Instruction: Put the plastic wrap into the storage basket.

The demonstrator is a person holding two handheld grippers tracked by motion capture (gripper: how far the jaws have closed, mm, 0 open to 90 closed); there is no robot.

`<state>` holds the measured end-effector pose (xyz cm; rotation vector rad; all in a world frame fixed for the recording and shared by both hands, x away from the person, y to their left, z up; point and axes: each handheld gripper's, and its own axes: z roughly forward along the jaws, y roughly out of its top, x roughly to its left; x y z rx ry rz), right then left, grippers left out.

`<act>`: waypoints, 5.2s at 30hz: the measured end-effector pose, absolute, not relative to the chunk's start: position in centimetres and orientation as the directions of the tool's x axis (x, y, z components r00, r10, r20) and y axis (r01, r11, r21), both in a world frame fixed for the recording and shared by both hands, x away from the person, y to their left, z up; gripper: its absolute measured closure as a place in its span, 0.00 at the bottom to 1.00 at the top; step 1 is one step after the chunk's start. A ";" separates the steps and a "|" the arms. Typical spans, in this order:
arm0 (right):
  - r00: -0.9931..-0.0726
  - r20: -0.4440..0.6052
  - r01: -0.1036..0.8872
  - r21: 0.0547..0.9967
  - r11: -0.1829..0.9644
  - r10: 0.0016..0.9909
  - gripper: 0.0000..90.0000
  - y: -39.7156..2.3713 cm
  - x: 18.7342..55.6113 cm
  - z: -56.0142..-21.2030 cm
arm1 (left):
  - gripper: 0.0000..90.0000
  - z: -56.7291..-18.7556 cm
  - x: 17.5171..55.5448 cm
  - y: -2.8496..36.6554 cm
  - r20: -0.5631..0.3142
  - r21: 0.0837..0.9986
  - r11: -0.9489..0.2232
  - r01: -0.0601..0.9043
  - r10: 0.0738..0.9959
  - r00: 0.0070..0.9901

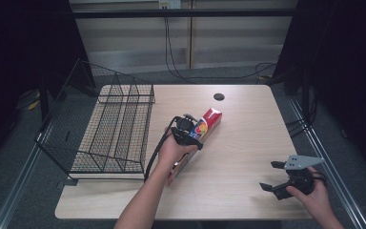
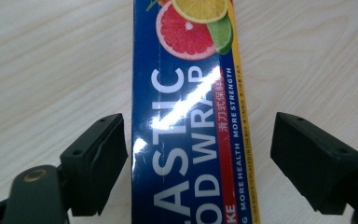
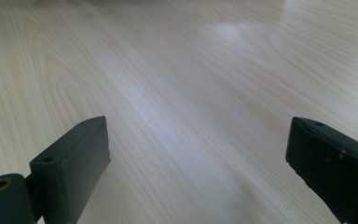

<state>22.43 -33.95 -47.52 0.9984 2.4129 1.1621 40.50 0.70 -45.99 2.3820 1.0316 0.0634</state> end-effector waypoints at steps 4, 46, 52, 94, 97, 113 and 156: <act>-0.723 0.044 0.462 0.773 0.436 0.689 0.06 -33.9 22.5 -47.5 | 0.25 -46.4 40.7 0.6 -0.165 0.480 -0.562 0.673 0.696 0.699; -0.729 0.036 0.448 0.780 0.437 0.683 0.06 -33.8 22.9 -47.3 | 0.47 -45.0 41.8 0.0 -0.155 0.289 -0.613 0.735 0.728 0.668; -0.729 0.030 0.443 0.783 0.438 0.684 0.06 -33.6 22.9 -47.3 | 0.47 -43.7 41.8 0.4 -0.151 0.265 -0.619 0.739 0.731 0.666; -0.743 0.037 0.432 0.790 0.436 0.668 0.05 -33.1 23.6 -47.3 | 0.47 -36.2 42.1 3.4 -0.210 0.287 -0.558 0.779 0.757 0.619; -0.743 0.035 0.431 0.789 0.437 0.669 0.05 -33.0 23.6 -47.2 | 0.47 -35.8 42.2 3.6 -0.214 0.297 -0.548 0.782 0.760 0.614; -0.745 0.031 0.426 0.791 0.439 0.667 0.05 -33.0 23.5 -47.1 | 0.47 -33.7 42.3 5.5 -0.235 0.301 -0.509 0.806 0.780 0.580; -0.743 0.030 0.426 0.791 0.439 0.668 0.05 -33.1 23.6 -47.2 | 0.48 -29.2 42.6 9.2 -0.168 0.285 -0.431 0.856 0.857 0.487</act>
